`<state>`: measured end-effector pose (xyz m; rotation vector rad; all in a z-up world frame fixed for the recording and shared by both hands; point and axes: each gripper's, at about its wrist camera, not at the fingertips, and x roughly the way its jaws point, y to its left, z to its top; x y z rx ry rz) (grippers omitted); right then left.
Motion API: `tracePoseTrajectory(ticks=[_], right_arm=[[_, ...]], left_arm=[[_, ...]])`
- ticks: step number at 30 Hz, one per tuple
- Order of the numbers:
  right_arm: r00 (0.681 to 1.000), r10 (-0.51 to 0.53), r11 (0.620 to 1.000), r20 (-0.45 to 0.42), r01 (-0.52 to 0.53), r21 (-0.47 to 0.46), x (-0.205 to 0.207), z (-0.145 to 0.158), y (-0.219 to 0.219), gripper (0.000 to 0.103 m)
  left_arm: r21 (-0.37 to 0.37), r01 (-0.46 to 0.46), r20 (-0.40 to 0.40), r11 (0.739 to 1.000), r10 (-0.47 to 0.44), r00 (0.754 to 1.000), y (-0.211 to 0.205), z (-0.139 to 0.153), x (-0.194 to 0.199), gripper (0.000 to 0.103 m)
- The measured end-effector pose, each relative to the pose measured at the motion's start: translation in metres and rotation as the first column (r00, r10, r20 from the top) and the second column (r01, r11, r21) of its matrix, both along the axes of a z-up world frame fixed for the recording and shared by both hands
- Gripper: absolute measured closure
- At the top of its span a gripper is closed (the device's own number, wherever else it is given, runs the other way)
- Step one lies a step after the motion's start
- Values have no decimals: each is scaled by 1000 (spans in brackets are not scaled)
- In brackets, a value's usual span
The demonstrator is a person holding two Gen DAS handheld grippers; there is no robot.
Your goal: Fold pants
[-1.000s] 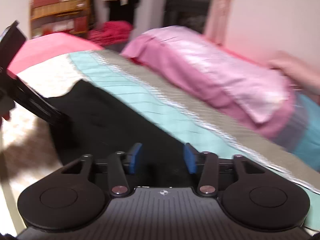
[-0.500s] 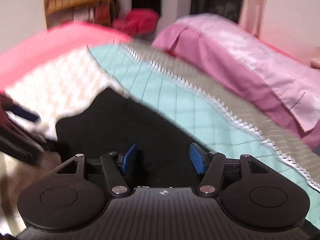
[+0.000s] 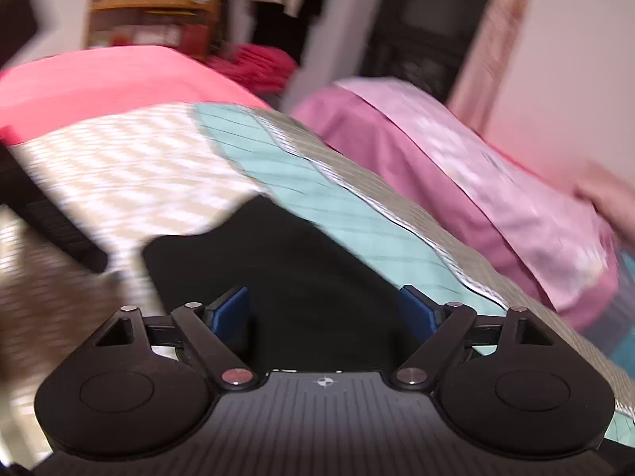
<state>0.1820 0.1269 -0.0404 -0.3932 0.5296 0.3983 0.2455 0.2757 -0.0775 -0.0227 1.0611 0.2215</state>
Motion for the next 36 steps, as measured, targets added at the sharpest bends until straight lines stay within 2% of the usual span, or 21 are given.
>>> tracePoseTrajectory(ticks=[3, 6, 8, 12, 13, 14, 16, 19, 22, 25, 28, 30, 31, 34, 35, 36], right_arm=[[997, 82, 992, 13, -81, -93, -16, -15, 32, 15], [995, 97, 980, 8, -94, -178, -14, -30, 57, 15], [997, 62, 982, 38, -54, -180, -6, -35, 65, 14], [1000, 1, 987, 20, 2, -158, 23, -36, 74, 16], [1000, -5, 992, -9, 4, -124, 31, -34, 72, 35], [998, -3, 997, -55, -2, -82, 38, -31, 69, 51], [996, -20, 999, -90, 17, -34, 46, -18, 59, 81], [979, -13, 986, -202, 46, 160, 59, 11, 24, 80], [967, -19, 943, -253, 102, 318, 67, 44, -13, 80], [959, -29, 887, -284, 155, 435, 68, 70, -57, 80], [950, -40, 842, -309, 199, 502, 61, 83, -99, 81], [945, -54, 816, -323, 228, 530, 53, 85, -123, 81], [944, -65, 804, -323, 241, 543, 50, 86, -137, 81], [953, -137, 768, -271, 275, 578, 30, 99, -185, 81], [952, -163, 755, -260, 290, 588, 23, 103, -204, 81], [945, -197, 739, -261, 318, 594, 15, 104, -225, 82]], left_arm=[[23, -40, 11, 999, 39, 999, 14, 3, -9, 0], [14, -91, 13, 996, 91, 996, 34, 2, -21, 0], [7, -121, 5, 993, 121, 993, 45, 0, -31, 0], [6, -160, 0, 987, 160, 987, 56, -4, -47, 0], [3, -164, 2, 986, 164, 986, 57, -4, -50, 0], [-4, -169, 7, 986, 169, 986, 56, -3, -53, 0], [-30, -165, 32, 986, 166, 986, 52, 1, -61, 0], [-87, -115, 81, 989, 122, 989, 32, 11, -72, 0], [-161, 10, 131, 987, 11, 991, -9, 18, -74, 0], [-234, 177, 144, 956, -146, 979, -69, 19, -67, 0], [-224, 311, 171, 923, -277, 945, -134, 16, -62, 0], [-201, 352, 165, 914, -323, 932, -171, 10, -51, 0], [-195, 361, 151, 912, -336, 930, -186, 6, -43, 0], [-150, 337, 69, 929, -331, 941, -212, -12, -21, 0], [-165, 329, 41, 930, -327, 944, -214, -16, -16, 0], [-202, 332, 48, 921, -329, 943, -213, -15, -16, 0]])
